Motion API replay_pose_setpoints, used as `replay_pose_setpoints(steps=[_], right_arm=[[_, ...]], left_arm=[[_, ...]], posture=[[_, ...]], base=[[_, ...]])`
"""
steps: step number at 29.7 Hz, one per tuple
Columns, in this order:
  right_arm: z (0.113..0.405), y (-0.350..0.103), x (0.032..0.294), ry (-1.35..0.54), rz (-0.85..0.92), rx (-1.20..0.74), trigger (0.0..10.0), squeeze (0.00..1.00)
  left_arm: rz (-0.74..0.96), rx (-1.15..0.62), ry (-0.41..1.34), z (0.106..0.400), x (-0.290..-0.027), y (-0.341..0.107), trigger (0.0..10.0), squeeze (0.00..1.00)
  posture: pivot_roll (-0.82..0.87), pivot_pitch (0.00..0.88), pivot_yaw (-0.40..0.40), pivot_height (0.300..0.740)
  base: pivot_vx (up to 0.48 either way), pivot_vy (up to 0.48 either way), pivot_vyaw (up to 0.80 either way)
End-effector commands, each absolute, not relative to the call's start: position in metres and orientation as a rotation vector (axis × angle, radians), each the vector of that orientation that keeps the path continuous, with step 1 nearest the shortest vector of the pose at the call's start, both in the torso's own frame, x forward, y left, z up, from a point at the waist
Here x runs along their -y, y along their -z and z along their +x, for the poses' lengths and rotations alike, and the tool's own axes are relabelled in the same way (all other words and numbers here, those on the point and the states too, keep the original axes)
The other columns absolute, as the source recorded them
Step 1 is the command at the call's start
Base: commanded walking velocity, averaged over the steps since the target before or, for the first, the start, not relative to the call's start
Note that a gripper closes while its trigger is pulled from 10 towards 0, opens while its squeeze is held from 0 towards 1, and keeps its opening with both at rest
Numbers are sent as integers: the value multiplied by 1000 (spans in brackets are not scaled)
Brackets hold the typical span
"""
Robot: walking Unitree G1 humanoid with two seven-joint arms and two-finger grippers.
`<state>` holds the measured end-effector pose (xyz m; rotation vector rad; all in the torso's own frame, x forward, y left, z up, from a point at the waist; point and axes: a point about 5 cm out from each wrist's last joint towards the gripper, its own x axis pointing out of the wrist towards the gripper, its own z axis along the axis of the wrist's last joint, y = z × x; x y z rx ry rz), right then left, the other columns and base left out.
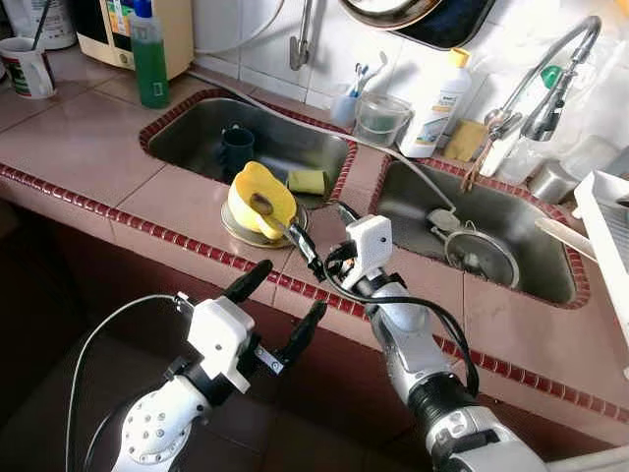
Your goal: Kitchen organization
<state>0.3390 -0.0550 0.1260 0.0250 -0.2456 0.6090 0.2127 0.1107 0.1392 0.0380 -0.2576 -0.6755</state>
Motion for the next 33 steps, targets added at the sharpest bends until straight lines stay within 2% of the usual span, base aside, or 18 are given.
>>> replay_pose_setpoints(steps=[1, 15, 24, 33], right_arm=[[342, -128, 61, -598, 24, 254, 10000, 0], [336, -130, 48, -656, 27, 306, 10000, 0], [323, -128, 26, -796, 82, 315, 10000, 0], [321, -123, 27, -779, 66, 302, 10000, 0]], left_arm=[[31, 266, 684, 211, -105, -142, 10000, 0], [11, 269, 677, 210, -101, -143, 10000, 0], [5, 276, 676, 212, -100, -145, 10000, 0], [-2, 277, 672, 213, -100, -146, 10000, 0]], posture=[[-17, 63, -204, 740], [-23, 71, -210, 740], [-24, 77, -205, 740], [-26, 82, -209, 740]], base=[[0, 0, 0], [0, 0, 0], [0, 0, 0], [0, 0, 0]])
